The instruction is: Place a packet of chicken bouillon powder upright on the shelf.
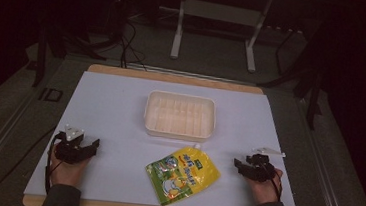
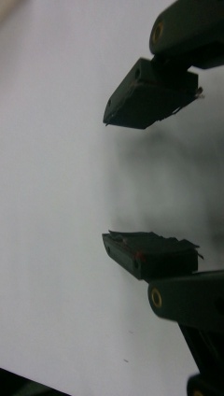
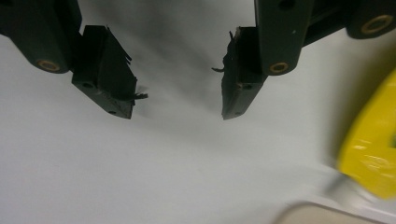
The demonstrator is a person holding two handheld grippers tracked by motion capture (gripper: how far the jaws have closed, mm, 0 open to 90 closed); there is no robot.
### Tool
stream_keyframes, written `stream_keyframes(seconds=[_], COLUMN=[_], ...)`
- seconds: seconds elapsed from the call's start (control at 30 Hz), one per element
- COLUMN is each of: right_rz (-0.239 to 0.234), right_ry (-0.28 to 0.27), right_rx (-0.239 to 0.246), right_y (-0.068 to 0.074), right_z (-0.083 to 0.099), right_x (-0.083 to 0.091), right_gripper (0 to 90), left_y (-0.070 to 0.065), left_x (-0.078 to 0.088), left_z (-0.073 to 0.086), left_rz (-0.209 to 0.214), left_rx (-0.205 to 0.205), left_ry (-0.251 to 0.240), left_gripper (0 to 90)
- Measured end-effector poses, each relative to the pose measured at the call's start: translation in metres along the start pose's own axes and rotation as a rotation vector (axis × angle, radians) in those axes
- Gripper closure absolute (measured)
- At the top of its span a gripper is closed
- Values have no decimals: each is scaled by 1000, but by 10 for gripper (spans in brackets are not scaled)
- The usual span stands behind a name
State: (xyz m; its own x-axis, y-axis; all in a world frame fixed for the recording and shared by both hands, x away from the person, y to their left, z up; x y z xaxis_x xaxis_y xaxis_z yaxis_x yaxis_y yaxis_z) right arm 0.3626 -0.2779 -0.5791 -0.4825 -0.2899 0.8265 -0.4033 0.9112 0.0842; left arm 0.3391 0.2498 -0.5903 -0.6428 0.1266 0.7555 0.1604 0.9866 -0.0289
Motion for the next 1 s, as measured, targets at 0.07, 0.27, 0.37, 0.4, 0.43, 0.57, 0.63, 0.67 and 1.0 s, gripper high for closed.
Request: stream_keyframes(seconds=[0.07,0.27,0.37,0.4,0.43,0.57,0.63,0.67,1.0], right_rz=[-22,-125,-152,-164,-169,-194,-222,-230,-361], right_ry=[-3,-22,-29,-34,-32,-30,-25,-21,9], right_rx=[-5,-25,-27,-20,-17,-7,8,8,22], right_y=[1,11,13,16,18,25,32,34,60], right_z=[0,-1,-2,-3,-3,-3,-3,-3,-1], right_x=[2,16,19,23,24,27,28,28,20], right_gripper=[444,391,389,377,372,364,340,337,300], left_y=[0,1,1,1,1,1,1,1,1], left_x=[0,-1,0,-1,-1,-1,-1,-1,-1], left_z=[0,1,1,1,1,1,1,1,2], left_rz=[5,3,0,-3,-5,-7,-8,-9,-17], left_rx=[1,13,13,13,15,11,11,11,9], left_ry=[0,0,0,-1,-1,0,1,0,6], left_gripper=[386,378,371,370,369,368,366,366,361])
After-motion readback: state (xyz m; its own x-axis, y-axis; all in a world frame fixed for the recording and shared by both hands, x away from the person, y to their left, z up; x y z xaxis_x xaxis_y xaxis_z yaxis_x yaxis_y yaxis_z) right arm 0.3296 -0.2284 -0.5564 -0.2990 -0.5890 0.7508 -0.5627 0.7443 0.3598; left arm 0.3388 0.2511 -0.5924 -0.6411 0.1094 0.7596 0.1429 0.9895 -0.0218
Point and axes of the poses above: each handheld gripper's, and its own axes: x roughly backward along the jaws, z roughly out of its underside, y roughly to its left, the point moved 8 cm from there along -x, roughly forward along the jaws, and after that the axes turned 10 degrees about y, right-handed, at the moved point
